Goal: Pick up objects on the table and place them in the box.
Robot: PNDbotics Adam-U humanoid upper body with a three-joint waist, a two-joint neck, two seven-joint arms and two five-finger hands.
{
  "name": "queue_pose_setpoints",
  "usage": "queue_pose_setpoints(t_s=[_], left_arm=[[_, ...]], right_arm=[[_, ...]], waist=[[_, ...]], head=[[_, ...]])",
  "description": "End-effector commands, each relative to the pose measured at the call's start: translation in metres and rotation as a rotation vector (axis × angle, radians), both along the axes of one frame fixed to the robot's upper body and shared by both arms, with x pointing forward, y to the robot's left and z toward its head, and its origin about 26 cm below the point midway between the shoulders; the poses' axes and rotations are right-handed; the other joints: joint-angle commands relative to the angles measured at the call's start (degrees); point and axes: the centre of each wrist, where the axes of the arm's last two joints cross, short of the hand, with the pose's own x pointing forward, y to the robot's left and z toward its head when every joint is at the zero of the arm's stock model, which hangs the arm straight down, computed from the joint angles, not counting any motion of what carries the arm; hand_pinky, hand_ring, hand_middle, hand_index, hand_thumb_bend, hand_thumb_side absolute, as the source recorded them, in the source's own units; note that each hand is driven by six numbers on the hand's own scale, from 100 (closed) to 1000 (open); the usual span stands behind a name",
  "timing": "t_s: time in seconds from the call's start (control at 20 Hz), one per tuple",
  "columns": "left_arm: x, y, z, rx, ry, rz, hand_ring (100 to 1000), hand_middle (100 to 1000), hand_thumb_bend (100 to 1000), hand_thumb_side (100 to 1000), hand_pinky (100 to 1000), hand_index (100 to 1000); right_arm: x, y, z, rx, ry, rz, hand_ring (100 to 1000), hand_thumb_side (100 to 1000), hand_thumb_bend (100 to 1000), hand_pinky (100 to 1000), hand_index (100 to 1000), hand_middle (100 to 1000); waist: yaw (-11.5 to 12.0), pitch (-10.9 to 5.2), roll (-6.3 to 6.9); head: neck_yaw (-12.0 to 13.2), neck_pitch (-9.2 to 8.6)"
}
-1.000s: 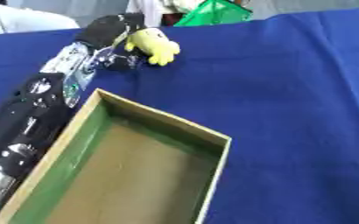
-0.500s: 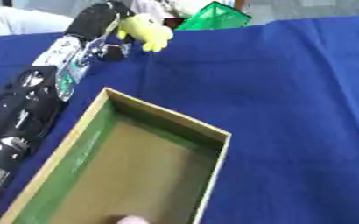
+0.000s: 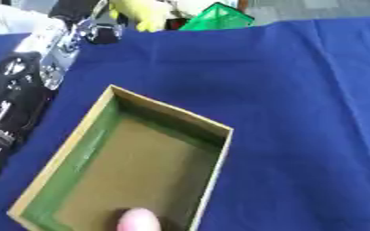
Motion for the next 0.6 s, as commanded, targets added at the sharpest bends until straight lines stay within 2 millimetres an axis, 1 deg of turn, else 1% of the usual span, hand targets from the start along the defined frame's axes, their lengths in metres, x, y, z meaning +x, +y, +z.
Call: queue_pose_setpoints(t_s=[0.05, 0.2, 0.3, 0.45, 0.6], left_arm=[[-0.014, 0.000, 0.023, 0.030, -0.055, -0.056, 554, 665, 100, 100, 341, 778], [-0.032, -0.006, 0.029, 0.043, -0.065, -0.138, 551, 660, 100, 100, 336, 775], [-0.047, -0.009, 0.028, 0.010, -0.083, -0.209, 546, 653, 100, 100, 328, 772], [-0.068, -0.014, 0.018, -0.027, -0.069, -0.284, 544, 649, 100, 100, 324, 770], [-0.086, -0.016, 0.006, -0.029, -0.036, -0.319, 544, 648, 100, 100, 324, 769]], right_arm=[[-0.005, -0.011, 0.007, -0.009, -0.025, -0.042, 918, 1000, 763, 744, 838, 652], [-0.005, -0.014, 0.002, -0.004, -0.015, -0.052, 918, 1000, 761, 744, 838, 654], [-0.006, -0.016, -0.001, 0.002, -0.011, -0.060, 918, 1000, 761, 744, 838, 654], [-0.006, -0.018, -0.003, 0.012, -0.009, -0.069, 917, 1000, 761, 744, 838, 655], [-0.006, -0.018, -0.003, 0.017, -0.011, -0.070, 917, 1000, 760, 744, 838, 655]], waist=[[1.1, -2.56, -0.56], [2.8, -3.36, -0.99], [3.8, -3.81, -1.42], [4.7, -4.18, -2.07], [5.0, -4.31, -2.46]], head=[[-2.1, 1.95], [-3.5, 3.21], [-4.7, 3.78], [-6.4, 4.52], [-7.2, 4.60]])
